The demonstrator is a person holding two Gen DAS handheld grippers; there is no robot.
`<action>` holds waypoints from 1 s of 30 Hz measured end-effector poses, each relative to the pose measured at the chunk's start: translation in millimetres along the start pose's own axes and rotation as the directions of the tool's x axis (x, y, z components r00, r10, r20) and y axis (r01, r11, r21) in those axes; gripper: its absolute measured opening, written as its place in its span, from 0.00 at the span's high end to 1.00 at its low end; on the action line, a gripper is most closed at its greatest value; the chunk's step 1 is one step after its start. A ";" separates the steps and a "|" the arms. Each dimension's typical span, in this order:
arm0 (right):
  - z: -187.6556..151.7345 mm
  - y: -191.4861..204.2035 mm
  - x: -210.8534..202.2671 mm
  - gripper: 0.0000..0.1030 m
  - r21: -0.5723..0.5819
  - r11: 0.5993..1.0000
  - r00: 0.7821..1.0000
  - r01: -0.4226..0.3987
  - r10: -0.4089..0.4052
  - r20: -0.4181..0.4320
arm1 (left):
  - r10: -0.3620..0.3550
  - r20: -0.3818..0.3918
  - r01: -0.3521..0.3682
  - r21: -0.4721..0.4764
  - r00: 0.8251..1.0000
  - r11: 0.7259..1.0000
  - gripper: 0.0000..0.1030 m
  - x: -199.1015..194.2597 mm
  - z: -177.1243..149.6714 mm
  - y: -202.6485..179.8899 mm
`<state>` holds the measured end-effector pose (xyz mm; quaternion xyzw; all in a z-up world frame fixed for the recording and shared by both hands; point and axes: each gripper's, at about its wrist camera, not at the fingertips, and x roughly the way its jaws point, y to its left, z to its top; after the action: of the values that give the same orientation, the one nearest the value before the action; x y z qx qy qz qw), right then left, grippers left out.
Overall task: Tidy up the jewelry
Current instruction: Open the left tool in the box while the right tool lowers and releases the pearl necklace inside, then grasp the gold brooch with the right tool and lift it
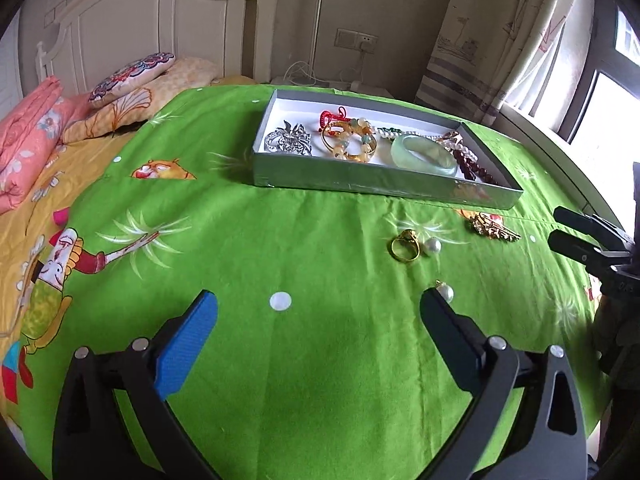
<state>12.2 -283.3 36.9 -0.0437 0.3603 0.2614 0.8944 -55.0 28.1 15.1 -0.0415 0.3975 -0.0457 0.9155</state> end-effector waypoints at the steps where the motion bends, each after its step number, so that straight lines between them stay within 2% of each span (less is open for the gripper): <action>1: 0.3 2.3 3.8 0.18 -0.011 1.000 1.000 0.003 -0.004 -0.021 | -0.008 -0.002 0.008 0.000 1.000 1.000 0.03 0.8 -0.1 0.1; 5: 0.2 6.7 15.1 0.19 -0.043 0.999 0.998 0.006 -0.009 -0.067 | -0.053 -0.064 0.049 -0.072 0.996 0.996 0.03 12.9 3.1 13.0; 16: 5.8 19.2 37.2 0.21 -0.127 0.992 0.986 0.000 -0.021 -0.164 | -0.077 -0.049 0.073 -0.088 0.996 0.994 0.03 12.4 4.3 15.9; 21: 15.6 19.0 57.2 0.32 -0.170 0.985 0.978 -0.005 -0.031 -0.208 | -0.086 -0.044 0.081 -0.095 0.995 0.992 0.03 11.2 3.6 17.2; 26: 17.5 18.2 61.1 0.40 -0.185 0.981 0.977 -0.060 0.019 -0.213 | -0.087 -0.043 0.082 -0.096 0.995 0.992 0.03 11.1 3.7 17.6; 29: 13.4 22.3 55.0 0.52 -0.191 0.978 0.978 -0.081 0.041 -0.205 | -0.087 -0.043 0.083 -0.097 0.995 0.992 0.03 11.2 3.5 17.0; 30: 11.8 25.3 52.5 0.60 -0.197 0.976 0.978 -0.089 0.048 -0.204 | -0.087 -0.043 0.082 -0.096 0.995 0.992 0.03 11.2 3.5 17.0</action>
<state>38.6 -235.5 13.4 -0.1488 0.4201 0.3224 0.8351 -44.0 43.8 7.5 -0.1004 0.4185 -0.0665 0.9002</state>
